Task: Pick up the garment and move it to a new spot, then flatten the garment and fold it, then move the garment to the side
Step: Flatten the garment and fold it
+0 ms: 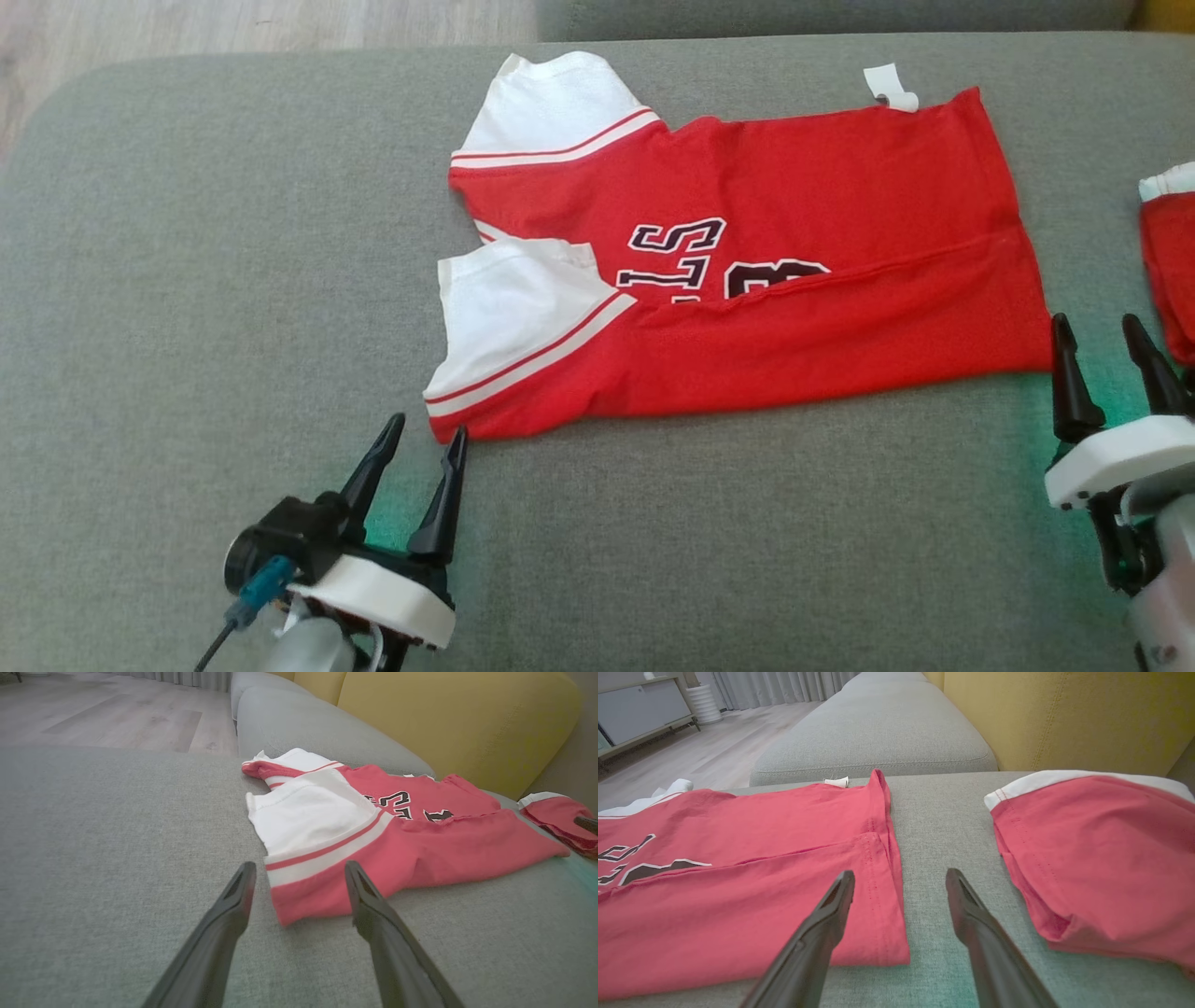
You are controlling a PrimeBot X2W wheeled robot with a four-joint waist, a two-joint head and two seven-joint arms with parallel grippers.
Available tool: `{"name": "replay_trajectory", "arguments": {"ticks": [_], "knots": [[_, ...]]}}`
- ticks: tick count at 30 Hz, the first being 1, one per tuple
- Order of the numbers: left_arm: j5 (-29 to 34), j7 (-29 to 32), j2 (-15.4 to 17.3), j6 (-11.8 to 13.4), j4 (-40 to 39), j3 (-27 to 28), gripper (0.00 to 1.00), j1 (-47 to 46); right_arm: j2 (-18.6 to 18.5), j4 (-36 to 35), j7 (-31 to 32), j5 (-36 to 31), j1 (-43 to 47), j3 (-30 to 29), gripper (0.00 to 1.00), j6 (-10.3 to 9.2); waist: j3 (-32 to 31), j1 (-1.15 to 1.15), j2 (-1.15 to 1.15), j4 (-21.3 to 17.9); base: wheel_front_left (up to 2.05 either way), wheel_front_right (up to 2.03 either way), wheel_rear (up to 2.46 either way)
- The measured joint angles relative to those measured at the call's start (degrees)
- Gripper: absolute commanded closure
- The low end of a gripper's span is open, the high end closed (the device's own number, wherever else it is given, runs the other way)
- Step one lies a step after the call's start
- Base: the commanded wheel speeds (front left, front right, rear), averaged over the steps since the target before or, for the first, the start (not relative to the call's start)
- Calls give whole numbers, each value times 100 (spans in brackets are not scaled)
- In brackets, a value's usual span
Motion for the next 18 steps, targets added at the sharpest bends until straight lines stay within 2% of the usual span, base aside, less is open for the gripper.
{"name": "replay_trajectory", "arguments": {"ticks": [12,14,15,18], "knots": [[-64,1,-269,-100,1251,135,0,-501,35,-65,-4,-59,-1,159,0,0,63,0,0,-151,0,0,0],[-81,1,-288,-100,1293,134,15,-552,35,-77,-3,-59,-2,159,0,0,84,1,0,-151,0,0,0],[-112,1,-302,-101,1338,131,29,-600,36,-83,3,-59,-8,162,0,0,109,1,0,-148,0,0,0],[-122,1,-328,-107,1488,89,100,-723,38,-83,52,-60,-37,164,0,0,177,1,0,-120,0,0,0]]}}
